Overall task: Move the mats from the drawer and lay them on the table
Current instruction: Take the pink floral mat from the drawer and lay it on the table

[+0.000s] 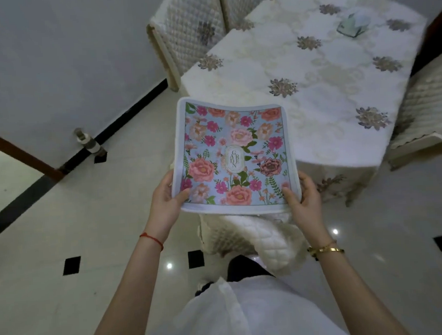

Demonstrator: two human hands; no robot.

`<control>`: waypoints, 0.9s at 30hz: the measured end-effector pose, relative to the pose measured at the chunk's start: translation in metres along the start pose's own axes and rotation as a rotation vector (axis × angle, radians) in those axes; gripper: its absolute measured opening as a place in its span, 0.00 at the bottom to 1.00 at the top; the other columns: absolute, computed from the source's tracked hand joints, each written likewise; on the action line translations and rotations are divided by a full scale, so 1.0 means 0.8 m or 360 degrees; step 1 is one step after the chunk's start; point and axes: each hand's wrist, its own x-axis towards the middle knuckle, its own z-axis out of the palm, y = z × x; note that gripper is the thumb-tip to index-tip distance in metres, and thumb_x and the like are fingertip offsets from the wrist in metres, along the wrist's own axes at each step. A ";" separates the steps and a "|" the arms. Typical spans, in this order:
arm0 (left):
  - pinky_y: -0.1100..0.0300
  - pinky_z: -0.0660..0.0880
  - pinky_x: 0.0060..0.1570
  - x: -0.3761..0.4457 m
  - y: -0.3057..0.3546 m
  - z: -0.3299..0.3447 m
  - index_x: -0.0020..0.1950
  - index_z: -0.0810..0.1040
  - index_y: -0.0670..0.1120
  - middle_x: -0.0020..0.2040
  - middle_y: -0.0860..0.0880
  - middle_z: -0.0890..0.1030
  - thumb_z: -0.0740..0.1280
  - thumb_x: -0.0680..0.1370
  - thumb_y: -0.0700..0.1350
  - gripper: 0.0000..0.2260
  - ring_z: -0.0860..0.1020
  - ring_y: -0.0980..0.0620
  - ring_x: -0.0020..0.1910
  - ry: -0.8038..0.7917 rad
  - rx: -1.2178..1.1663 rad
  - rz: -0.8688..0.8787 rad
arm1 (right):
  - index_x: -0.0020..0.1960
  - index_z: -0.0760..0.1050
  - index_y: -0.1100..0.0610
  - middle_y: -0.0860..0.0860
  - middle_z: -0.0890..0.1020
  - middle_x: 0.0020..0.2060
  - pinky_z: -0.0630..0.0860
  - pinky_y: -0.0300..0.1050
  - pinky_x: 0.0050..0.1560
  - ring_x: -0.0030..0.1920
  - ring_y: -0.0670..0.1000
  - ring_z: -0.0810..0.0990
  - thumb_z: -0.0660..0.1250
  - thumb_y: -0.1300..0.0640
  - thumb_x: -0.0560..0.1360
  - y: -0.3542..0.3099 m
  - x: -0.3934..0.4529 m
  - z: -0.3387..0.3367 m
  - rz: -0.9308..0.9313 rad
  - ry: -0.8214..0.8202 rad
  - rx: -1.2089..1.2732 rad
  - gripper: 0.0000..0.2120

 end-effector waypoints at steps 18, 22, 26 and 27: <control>0.59 0.79 0.52 0.286 0.022 0.069 0.63 0.73 0.49 0.55 0.47 0.80 0.66 0.76 0.33 0.18 0.80 0.51 0.51 -0.0479 0.0187 0.0066 | 0.62 0.67 0.54 0.48 0.80 0.53 0.79 0.34 0.43 0.49 0.40 0.82 0.64 0.56 0.79 0.001 0.171 0.033 0.0121 0.0476 -0.0094 0.13; 0.53 0.78 0.52 0.347 0.021 0.113 0.62 0.74 0.47 0.52 0.48 0.80 0.66 0.76 0.33 0.17 0.79 0.47 0.51 -0.0516 0.0314 0.0101 | 0.61 0.67 0.52 0.46 0.80 0.50 0.78 0.31 0.41 0.47 0.39 0.81 0.63 0.55 0.79 0.007 0.223 0.024 0.0190 0.0593 -0.0224 0.11; 0.51 0.77 0.55 0.400 0.013 0.151 0.65 0.73 0.44 0.51 0.48 0.79 0.66 0.76 0.34 0.17 0.78 0.47 0.50 -0.0564 0.0413 0.0109 | 0.61 0.68 0.50 0.46 0.81 0.49 0.81 0.42 0.46 0.48 0.42 0.81 0.63 0.54 0.79 0.028 0.267 0.016 0.0283 0.0725 -0.0331 0.11; 0.50 0.77 0.55 0.413 0.010 0.159 0.64 0.73 0.45 0.51 0.49 0.79 0.66 0.76 0.34 0.17 0.78 0.47 0.49 -0.0579 0.0426 0.0091 | 0.61 0.68 0.51 0.47 0.81 0.50 0.81 0.47 0.48 0.48 0.44 0.82 0.64 0.54 0.79 0.036 0.277 0.015 0.0310 0.0752 -0.0330 0.12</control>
